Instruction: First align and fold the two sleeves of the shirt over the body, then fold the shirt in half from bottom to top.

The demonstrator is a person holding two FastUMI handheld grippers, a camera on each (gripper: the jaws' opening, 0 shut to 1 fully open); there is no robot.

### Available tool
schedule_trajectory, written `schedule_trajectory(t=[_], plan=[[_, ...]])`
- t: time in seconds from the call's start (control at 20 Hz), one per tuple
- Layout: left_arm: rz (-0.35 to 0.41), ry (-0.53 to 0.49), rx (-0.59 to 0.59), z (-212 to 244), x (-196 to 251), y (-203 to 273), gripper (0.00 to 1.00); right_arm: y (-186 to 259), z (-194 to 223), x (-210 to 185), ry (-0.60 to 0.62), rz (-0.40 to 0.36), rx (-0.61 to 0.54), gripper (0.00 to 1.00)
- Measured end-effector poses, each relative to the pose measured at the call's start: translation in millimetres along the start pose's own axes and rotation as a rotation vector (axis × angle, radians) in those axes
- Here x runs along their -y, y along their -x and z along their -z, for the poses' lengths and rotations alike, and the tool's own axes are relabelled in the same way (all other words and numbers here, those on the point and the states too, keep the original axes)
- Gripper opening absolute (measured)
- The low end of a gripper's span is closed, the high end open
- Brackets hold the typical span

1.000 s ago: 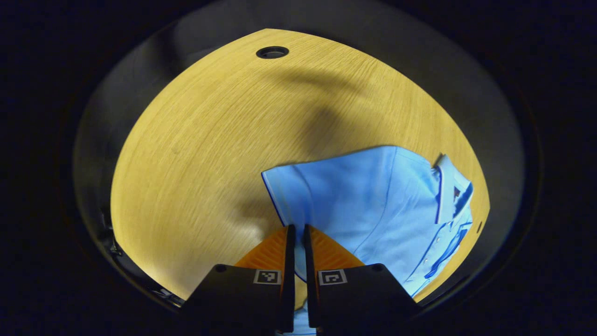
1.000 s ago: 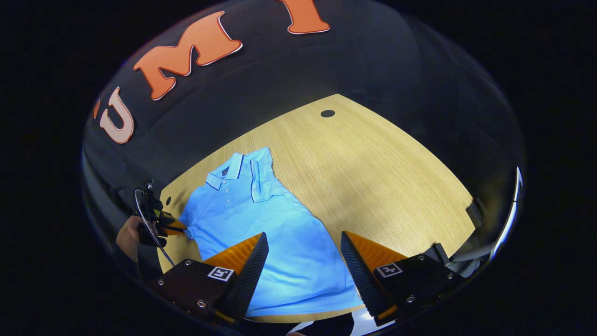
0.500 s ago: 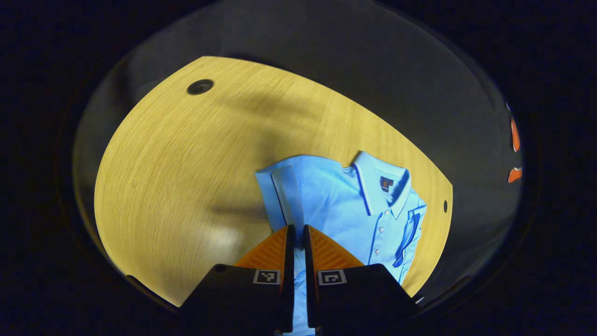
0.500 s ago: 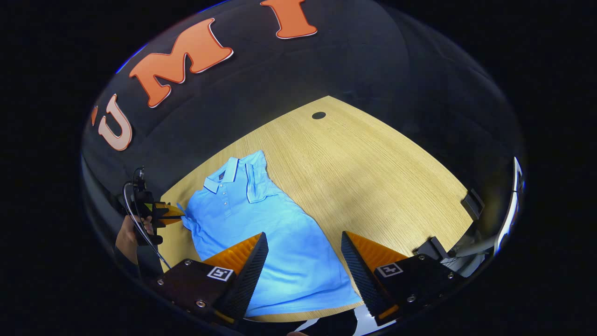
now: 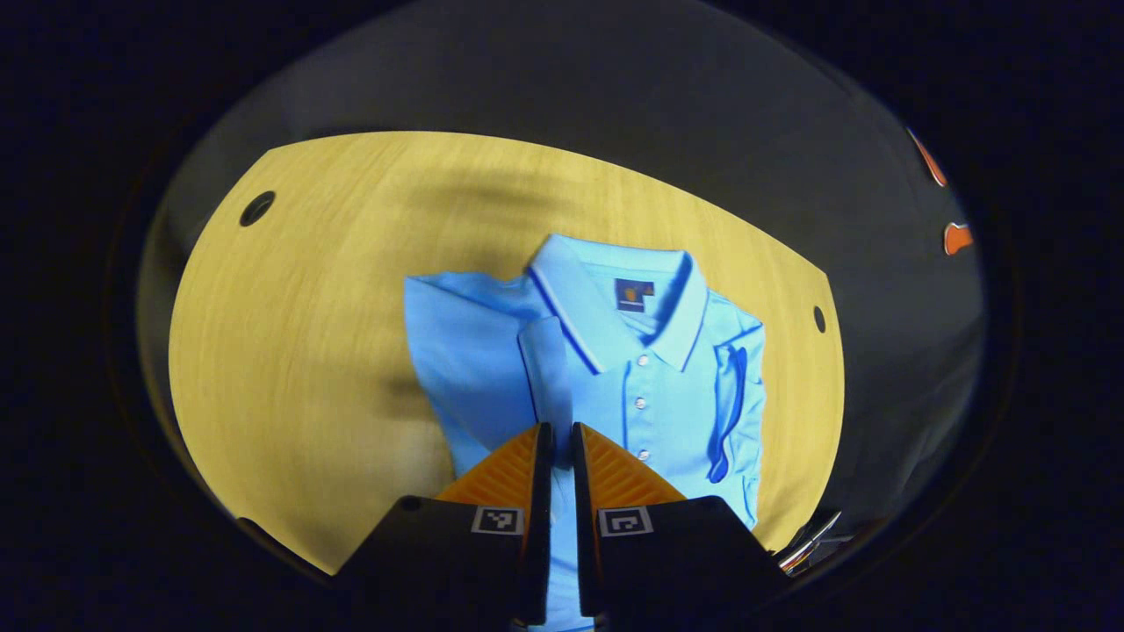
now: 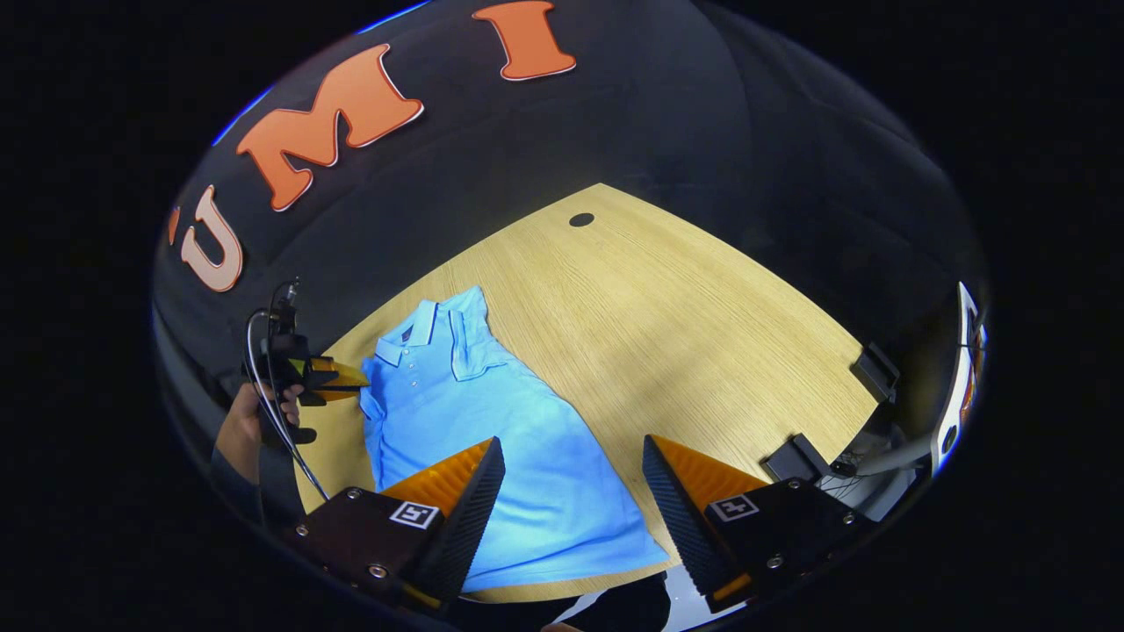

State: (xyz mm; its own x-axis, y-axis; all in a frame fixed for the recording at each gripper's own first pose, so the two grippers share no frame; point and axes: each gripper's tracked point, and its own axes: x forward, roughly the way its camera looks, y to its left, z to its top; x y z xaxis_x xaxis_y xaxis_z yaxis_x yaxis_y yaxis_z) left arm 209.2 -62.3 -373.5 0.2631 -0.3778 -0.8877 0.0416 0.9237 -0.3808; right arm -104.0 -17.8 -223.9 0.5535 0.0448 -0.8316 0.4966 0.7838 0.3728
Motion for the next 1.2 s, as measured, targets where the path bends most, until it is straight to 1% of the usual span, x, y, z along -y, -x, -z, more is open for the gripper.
schedule_trajectory(t=[0.05,0.1,0.2,0.3,0.35,0.4,0.5,0.55,0.6,0.65,0.7,1.0,1.2], plan=[[0.028,-0.019,0.001,1.3,10.1,1.0,0.22,0.2,0.0,0.8,0.0,-0.003,0.002,0.96],[0.058,-0.04,0.001,3.5,20.6,3.9,0.21,0.0,-1.2,2.1,0.001,-0.003,0.002,0.96],[0.108,-0.081,0.016,5.9,35.7,12.6,0.5,2.2,-1.4,4.6,0.012,-0.014,-0.001,0.95],[0.121,-0.111,0.038,12.4,40.1,21.5,0.84,1.1,-1.2,6.9,0.022,-0.031,-0.005,0.95],[0.116,-0.118,0.054,15.6,38.7,26.8,0.88,1.3,-1.7,7.0,0.026,-0.041,-0.007,0.95],[0.116,-0.124,0.067,20.3,37.1,35.7,0.89,0.5,-3.0,5.6,0.031,-0.056,-0.009,0.96],[0.083,-0.145,0.098,32.3,27.1,51.9,0.93,0.4,-2.1,7.5,0.054,-0.077,-0.017,0.95],[0.054,-0.162,0.114,40.3,18.3,62.9,0.98,-0.2,-0.4,8.7,0.066,-0.087,-0.023,0.96],[0.021,-0.176,0.129,47.2,9.0,71.5,0.98,-1.5,0.2,8.2,0.075,-0.101,-0.027,0.96],[0.002,-0.184,0.141,56.3,3.7,80.1,1.0,-0.5,1.2,7.3,0.084,-0.119,-0.035,0.96],[-0.01,-0.181,0.15,66.2,-0.3,89.8,1.0,-0.9,2.4,6.3,0.096,-0.134,-0.043,0.96],[-0.058,-0.093,0.223,130.8,-31.0,144.1,1.0,-3.9,18.1,8.4,0.201,-0.197,-0.091,0.96],[-0.113,-0.05,0.219,192.8,-55.7,162.1,1.0,-3.6,39.5,13.0,0.286,-0.229,-0.13,0.96]])
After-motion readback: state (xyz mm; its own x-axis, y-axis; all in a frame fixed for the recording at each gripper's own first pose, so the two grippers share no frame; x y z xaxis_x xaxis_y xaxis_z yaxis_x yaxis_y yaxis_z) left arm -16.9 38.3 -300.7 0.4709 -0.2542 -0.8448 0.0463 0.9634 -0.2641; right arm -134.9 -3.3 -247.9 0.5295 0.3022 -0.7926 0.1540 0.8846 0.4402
